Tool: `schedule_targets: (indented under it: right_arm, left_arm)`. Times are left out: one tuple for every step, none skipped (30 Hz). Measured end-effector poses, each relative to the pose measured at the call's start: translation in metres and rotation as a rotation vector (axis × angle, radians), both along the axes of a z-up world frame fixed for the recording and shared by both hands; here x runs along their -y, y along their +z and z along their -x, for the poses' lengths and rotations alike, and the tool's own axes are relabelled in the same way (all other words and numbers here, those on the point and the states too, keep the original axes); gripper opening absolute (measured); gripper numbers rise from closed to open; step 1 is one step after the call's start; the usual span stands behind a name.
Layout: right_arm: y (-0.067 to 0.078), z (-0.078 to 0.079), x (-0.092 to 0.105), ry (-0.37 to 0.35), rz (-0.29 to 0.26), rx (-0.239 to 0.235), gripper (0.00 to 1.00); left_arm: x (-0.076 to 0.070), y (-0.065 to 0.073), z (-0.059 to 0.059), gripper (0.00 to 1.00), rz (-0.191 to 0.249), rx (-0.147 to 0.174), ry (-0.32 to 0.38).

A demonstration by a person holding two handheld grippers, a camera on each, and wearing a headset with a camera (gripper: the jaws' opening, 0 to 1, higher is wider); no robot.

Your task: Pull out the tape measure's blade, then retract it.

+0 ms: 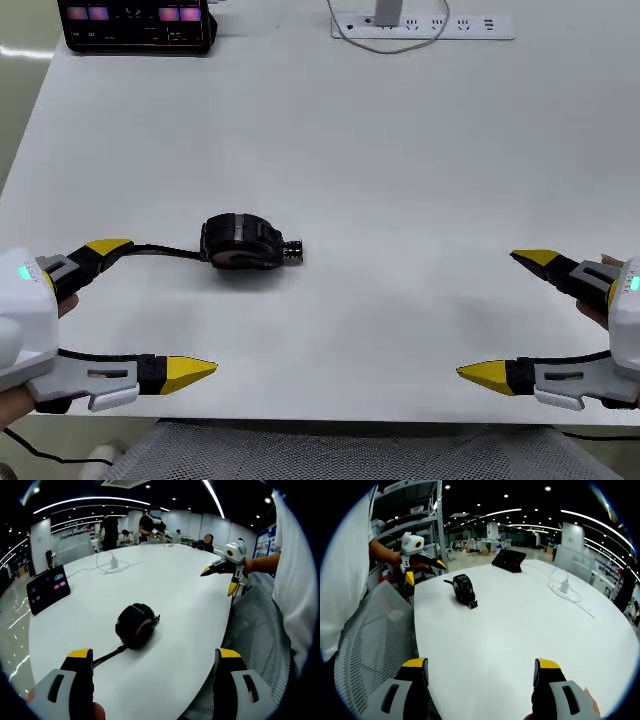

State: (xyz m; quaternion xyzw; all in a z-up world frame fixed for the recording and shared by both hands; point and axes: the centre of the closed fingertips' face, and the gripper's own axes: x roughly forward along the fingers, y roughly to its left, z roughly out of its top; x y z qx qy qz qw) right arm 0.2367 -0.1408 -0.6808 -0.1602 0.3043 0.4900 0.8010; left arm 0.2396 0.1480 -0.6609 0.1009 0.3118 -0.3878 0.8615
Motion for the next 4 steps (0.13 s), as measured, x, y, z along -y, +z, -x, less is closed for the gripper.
schedule_targets:
  right_arm:
    - [0.0, 0.0001, -0.0001, 0.001, 0.0, 0.0, 0.86]
    - [0.0002, 0.0004, -0.0003, 0.001, -0.002, -0.002, 0.86]
    - [0.0003, 0.0002, -0.0005, 0.0, -0.002, -0.002, 0.86]
    - [0.0005, 0.0001, -0.0006, 0.0, -0.002, -0.001, 0.86]
  left_arm:
    - [0.0, 0.0, 0.0001, 0.99, 0.001, -0.002, 0.0]
    - [-0.0005, 0.0003, -0.0004, 0.99, 0.0, 0.0, 0.001]
    - [-0.0004, 0.0005, -0.0005, 0.99, 0.0, 0.0, 0.0]
    - [0.0, 0.0013, -0.0006, 0.99, 0.003, 0.001, 0.0]
